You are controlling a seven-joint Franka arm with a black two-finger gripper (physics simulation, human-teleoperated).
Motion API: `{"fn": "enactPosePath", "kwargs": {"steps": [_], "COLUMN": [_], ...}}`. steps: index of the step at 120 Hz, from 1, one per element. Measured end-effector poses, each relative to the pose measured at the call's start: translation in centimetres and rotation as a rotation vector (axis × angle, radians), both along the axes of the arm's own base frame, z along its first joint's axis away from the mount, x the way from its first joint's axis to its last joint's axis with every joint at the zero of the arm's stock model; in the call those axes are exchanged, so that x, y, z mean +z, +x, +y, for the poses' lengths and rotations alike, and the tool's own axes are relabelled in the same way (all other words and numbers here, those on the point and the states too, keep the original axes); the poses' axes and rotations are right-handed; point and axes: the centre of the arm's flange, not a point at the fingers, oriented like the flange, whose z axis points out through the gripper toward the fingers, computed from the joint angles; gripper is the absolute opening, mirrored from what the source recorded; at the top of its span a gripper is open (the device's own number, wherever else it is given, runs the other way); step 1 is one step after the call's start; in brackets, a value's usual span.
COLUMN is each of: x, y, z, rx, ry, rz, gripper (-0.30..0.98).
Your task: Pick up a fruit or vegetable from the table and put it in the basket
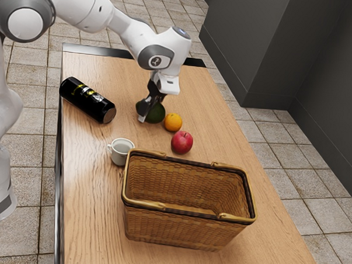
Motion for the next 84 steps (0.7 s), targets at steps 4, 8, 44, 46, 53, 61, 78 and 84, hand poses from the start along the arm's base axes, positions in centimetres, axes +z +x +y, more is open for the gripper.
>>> {"fn": "enactPosePath", "kwargs": {"steps": [4,8,44,46,53,61,78,84], "x": [0.0,0.1,4.5,5.1,7.3,12.0,22.5,24.9], "y": [0.0,0.0,-0.8,-0.9,-0.9,0.0,1.4,1.7], "z": [0.0,0.1,2.0,2.2,2.8,3.2,0.7,-2.0], "rx": [0.002,0.004,0.034,0.037,0.042,0.039,-0.01,-0.056], "ry": [0.0,-0.001,-0.023,-0.023,-0.025,-0.009,0.023,0.025], "rz": [-0.001,-0.003,-0.095,-0.104,-0.139,-0.203,-0.311,-0.327], "gripper": [0.46,0.45,0.25,0.26,0.29,0.29,0.29,0.25]}}
